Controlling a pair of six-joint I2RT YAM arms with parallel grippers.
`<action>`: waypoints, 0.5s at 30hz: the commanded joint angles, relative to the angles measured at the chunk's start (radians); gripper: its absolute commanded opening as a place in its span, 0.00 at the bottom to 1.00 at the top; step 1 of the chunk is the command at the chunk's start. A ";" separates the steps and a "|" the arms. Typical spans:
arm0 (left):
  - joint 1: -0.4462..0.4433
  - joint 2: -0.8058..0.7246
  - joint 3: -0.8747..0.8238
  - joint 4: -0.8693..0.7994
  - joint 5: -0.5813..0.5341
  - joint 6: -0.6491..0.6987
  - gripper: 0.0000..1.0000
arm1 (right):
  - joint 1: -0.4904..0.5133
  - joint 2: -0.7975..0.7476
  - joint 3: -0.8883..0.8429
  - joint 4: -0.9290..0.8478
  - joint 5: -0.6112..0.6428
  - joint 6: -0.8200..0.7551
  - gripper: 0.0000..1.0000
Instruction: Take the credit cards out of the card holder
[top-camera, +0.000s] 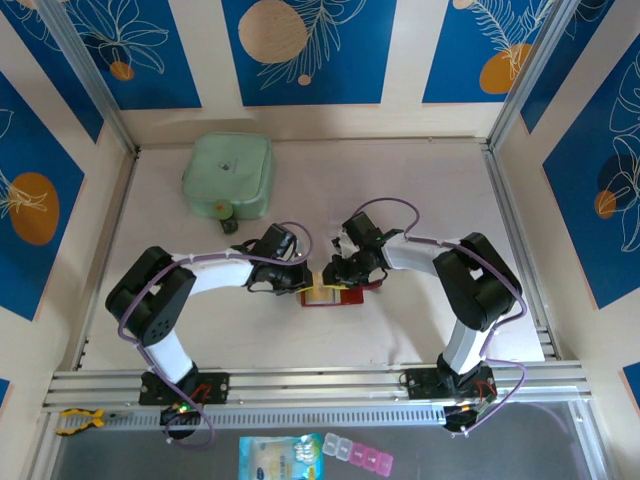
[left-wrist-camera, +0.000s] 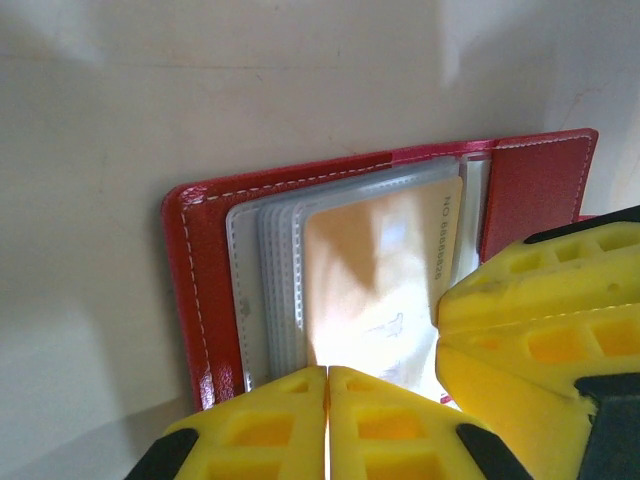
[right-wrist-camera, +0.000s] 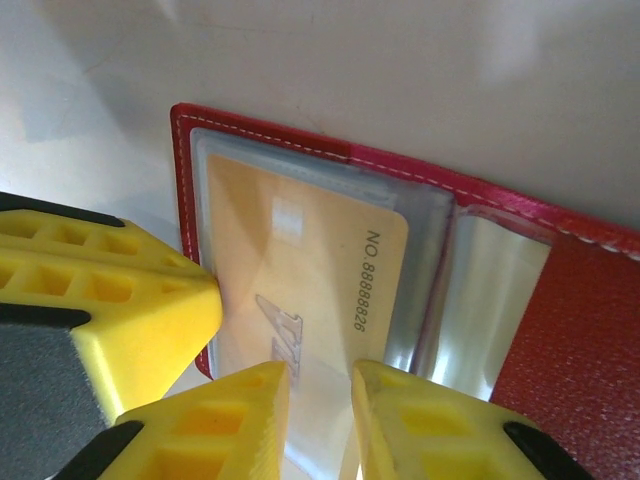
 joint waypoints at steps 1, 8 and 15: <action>-0.008 -0.010 -0.001 -0.037 -0.021 0.009 0.10 | 0.006 -0.015 0.013 -0.084 0.060 -0.022 0.26; -0.009 -0.020 0.003 -0.040 -0.021 0.010 0.11 | 0.006 -0.033 0.028 -0.111 0.077 -0.033 0.26; -0.008 -0.025 0.014 -0.050 -0.020 0.015 0.11 | 0.006 -0.054 0.035 -0.129 0.087 -0.040 0.26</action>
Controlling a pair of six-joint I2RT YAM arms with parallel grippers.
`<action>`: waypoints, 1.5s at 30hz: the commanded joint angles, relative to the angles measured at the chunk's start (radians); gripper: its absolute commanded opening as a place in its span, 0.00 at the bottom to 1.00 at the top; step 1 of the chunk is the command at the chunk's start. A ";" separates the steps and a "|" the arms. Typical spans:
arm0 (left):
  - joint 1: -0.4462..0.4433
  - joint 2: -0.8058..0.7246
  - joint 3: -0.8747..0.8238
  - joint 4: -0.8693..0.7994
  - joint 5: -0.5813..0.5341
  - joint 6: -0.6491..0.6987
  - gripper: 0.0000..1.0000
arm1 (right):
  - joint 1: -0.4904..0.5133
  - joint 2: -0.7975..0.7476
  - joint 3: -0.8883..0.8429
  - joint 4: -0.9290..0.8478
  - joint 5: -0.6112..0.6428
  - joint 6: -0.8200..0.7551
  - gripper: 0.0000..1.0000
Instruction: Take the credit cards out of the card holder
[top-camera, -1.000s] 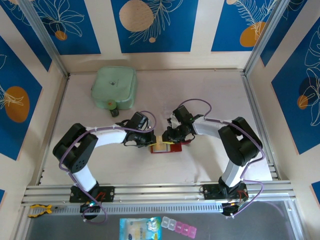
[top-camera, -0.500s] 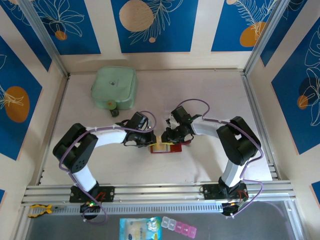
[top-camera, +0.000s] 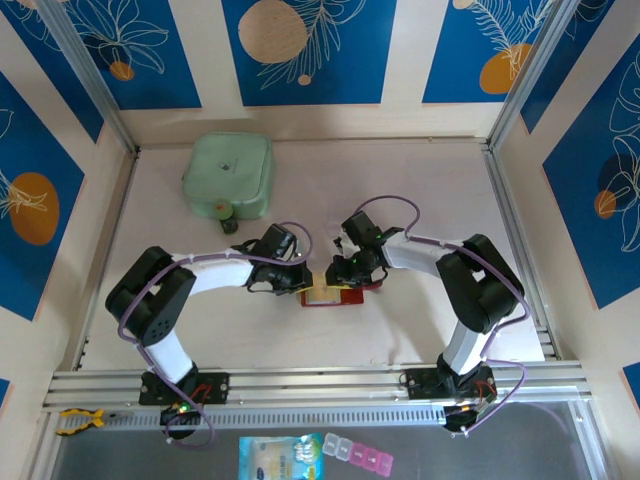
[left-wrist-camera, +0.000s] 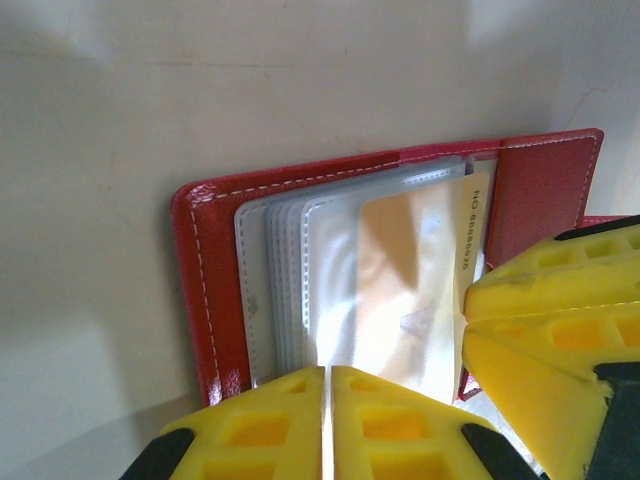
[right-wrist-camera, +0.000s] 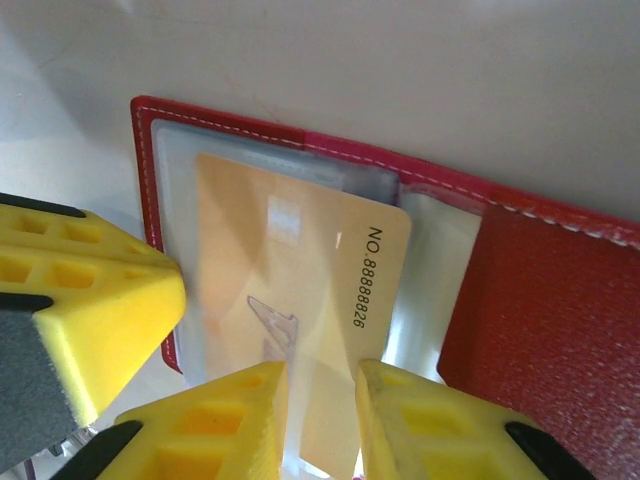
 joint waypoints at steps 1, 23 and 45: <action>-0.008 -0.024 0.015 -0.046 -0.017 0.014 0.12 | 0.002 -0.038 0.017 -0.051 0.019 -0.017 0.26; -0.038 0.026 0.079 -0.033 0.039 0.020 0.06 | -0.080 -0.059 -0.091 0.084 -0.135 0.056 0.25; -0.037 0.063 0.075 -0.121 -0.011 0.039 0.05 | -0.105 0.007 -0.145 0.213 -0.248 0.091 0.19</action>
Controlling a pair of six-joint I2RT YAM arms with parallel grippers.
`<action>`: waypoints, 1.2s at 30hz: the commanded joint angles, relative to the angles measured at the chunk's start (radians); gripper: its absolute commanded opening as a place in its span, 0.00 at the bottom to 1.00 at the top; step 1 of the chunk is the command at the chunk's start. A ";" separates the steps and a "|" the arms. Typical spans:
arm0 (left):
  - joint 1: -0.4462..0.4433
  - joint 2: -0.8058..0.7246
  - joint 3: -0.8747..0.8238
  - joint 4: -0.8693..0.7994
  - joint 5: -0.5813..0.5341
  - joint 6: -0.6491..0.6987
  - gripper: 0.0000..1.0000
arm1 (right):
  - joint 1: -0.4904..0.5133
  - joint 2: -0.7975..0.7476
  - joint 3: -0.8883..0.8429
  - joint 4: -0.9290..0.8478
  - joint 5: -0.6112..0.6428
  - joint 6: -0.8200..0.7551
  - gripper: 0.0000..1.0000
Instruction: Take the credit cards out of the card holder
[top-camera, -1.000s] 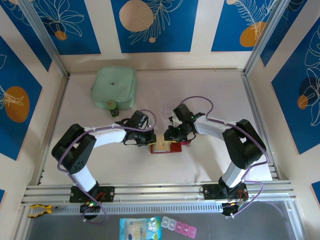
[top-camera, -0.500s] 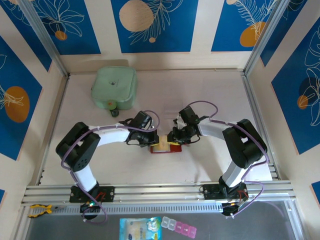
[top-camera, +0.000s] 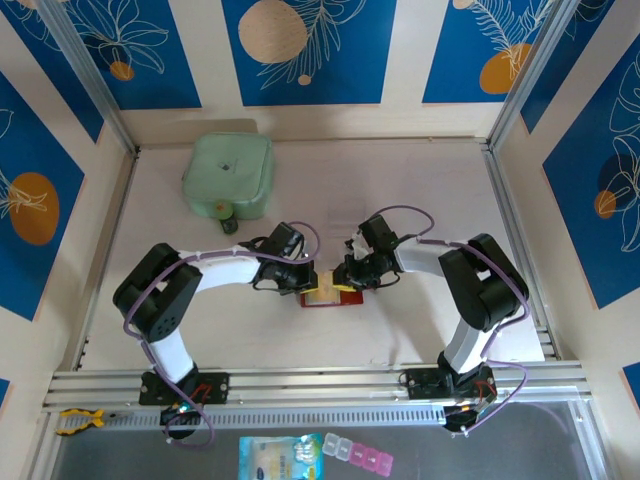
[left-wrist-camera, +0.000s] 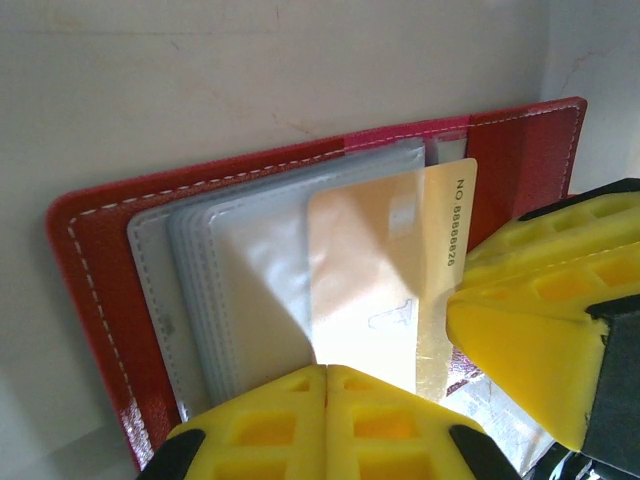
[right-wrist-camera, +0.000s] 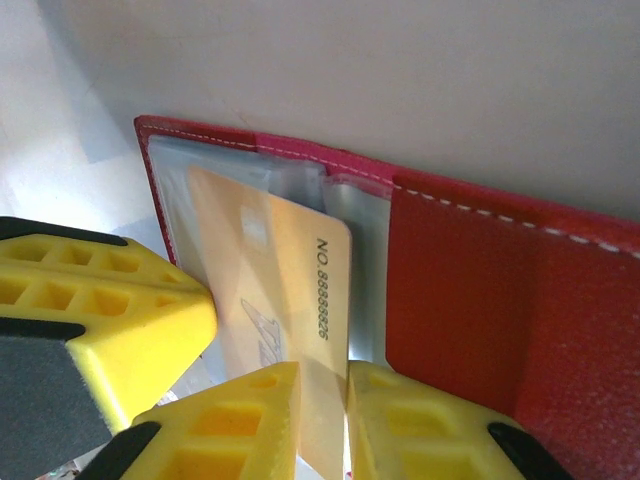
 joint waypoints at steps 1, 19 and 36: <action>-0.007 0.021 0.011 -0.067 -0.026 0.019 0.05 | -0.007 0.005 -0.021 0.029 -0.052 0.013 0.18; -0.008 0.012 0.005 -0.073 -0.035 0.018 0.06 | -0.047 -0.061 -0.055 0.019 -0.045 -0.016 0.08; -0.007 -0.032 -0.003 0.004 -0.022 -0.011 0.11 | -0.103 -0.165 0.025 -0.232 0.023 -0.200 0.04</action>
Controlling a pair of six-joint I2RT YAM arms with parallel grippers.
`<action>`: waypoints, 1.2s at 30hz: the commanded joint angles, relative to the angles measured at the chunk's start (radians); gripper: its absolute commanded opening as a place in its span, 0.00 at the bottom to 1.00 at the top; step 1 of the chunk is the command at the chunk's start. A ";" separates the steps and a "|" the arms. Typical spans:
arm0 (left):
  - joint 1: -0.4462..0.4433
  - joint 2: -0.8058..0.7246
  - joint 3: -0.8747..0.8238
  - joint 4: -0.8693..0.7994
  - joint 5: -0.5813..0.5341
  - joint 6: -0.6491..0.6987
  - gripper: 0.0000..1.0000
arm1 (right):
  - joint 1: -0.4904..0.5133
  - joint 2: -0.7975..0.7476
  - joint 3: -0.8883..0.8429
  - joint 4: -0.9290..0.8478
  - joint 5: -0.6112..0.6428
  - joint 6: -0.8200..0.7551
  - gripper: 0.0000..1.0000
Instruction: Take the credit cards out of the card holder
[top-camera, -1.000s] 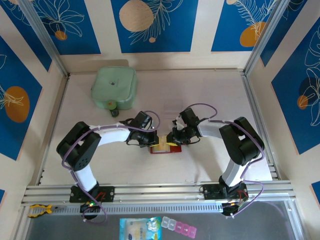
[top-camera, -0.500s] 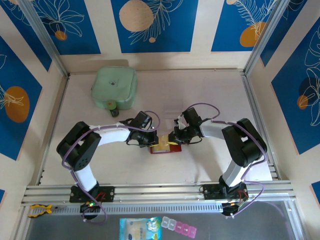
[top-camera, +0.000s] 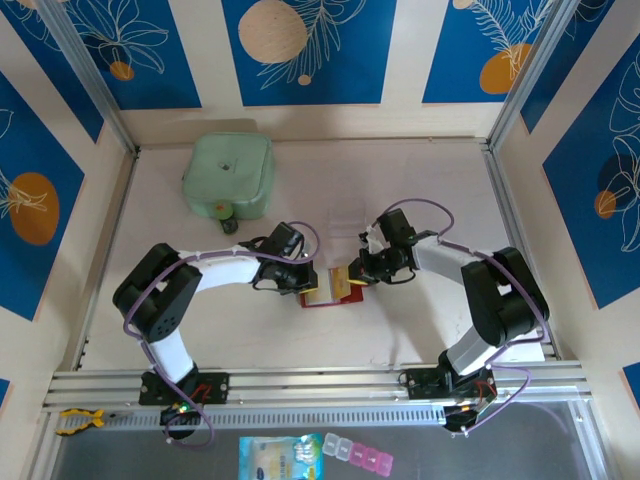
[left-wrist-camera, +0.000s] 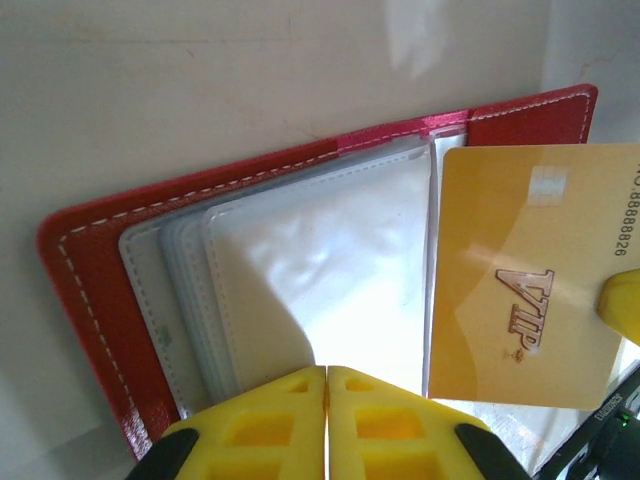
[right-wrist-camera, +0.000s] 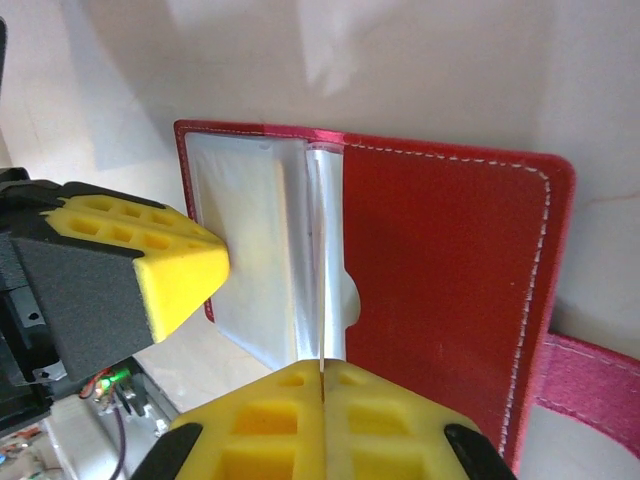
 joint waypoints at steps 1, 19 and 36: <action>-0.008 -0.036 0.001 0.004 -0.008 -0.009 0.12 | -0.004 -0.037 0.043 -0.100 0.026 -0.070 0.04; 0.070 -0.208 -0.130 0.129 -0.014 -0.002 0.21 | 0.009 0.067 0.409 -0.447 0.267 -0.694 0.00; 0.111 -0.337 -0.202 0.064 -0.054 0.008 0.21 | -0.012 0.355 0.928 -0.717 0.362 -1.283 0.00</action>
